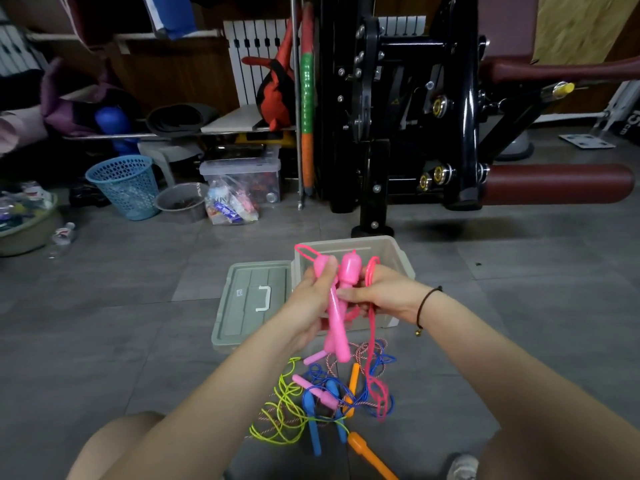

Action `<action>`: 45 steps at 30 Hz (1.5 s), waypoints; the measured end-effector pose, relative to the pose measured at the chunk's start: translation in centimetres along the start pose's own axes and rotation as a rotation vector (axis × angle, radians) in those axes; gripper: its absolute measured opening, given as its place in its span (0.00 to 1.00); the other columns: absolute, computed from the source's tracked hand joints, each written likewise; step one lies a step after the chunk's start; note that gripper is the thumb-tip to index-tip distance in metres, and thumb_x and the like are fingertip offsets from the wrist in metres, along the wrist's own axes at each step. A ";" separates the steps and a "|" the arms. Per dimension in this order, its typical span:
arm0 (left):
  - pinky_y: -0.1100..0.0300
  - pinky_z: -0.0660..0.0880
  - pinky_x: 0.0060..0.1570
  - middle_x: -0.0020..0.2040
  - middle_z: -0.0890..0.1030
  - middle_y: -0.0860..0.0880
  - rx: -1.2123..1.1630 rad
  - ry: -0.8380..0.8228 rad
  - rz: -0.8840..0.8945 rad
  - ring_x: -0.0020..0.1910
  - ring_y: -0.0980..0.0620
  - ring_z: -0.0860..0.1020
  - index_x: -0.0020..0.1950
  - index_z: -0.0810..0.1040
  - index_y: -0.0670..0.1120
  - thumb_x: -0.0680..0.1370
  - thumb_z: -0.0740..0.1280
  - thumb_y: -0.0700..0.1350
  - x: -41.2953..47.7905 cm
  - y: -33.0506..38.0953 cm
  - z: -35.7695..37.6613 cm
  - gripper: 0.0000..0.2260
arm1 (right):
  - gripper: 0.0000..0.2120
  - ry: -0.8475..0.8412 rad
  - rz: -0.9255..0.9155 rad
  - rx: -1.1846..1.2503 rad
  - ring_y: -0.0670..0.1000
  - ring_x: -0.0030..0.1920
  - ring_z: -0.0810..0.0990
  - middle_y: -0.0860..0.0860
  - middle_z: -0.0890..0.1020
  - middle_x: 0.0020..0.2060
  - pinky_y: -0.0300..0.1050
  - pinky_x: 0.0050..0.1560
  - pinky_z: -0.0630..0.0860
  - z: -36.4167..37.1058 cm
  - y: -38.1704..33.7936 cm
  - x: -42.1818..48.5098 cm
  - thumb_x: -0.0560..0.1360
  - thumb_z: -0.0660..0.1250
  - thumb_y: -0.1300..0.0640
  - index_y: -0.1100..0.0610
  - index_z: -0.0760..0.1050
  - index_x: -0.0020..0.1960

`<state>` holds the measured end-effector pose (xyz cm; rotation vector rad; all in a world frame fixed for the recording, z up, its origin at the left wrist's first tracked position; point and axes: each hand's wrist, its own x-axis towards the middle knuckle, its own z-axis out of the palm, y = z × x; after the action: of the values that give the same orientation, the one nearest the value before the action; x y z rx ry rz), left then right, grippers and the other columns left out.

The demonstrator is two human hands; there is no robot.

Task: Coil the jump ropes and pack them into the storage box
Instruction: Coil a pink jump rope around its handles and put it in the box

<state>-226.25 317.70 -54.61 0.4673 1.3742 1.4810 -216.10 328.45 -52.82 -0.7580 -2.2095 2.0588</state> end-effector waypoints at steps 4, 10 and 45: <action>0.33 0.76 0.50 0.54 0.80 0.36 -0.067 -0.047 -0.020 0.45 0.34 0.81 0.62 0.66 0.47 0.71 0.74 0.39 0.5 0.1 0.0 0.25 | 0.03 0.032 -0.043 -0.199 0.58 0.40 0.82 0.61 0.83 0.39 0.59 0.49 0.80 0.3 -0.2 0.5 0.72 0.69 0.67 0.61 0.77 0.44; 0.60 0.76 0.25 0.45 0.80 0.41 0.077 0.005 0.025 0.33 0.48 0.79 0.59 0.73 0.45 0.74 0.69 0.37 0.6 3.1 -1.2 0.15 | 0.09 0.082 0.119 -0.092 0.42 0.27 0.75 0.47 0.80 0.32 0.35 0.30 0.71 -2.4 -0.7 -0.3 0.74 0.69 0.62 0.59 0.77 0.54; 0.51 0.70 0.58 0.53 0.81 0.45 0.545 -0.283 -0.052 0.53 0.47 0.77 0.55 0.80 0.53 0.72 0.66 0.60 -0.4 3.4 -2.9 0.17 | 0.13 0.111 -0.195 0.587 0.49 0.40 0.80 0.51 0.81 0.38 0.42 0.46 0.77 1.8 -2.1 1.6 0.81 0.54 0.56 0.58 0.76 0.51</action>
<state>-229.79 316.47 -52.18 0.9369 1.5351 0.9387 -218.76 327.33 -51.54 -0.5502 -1.4268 2.3071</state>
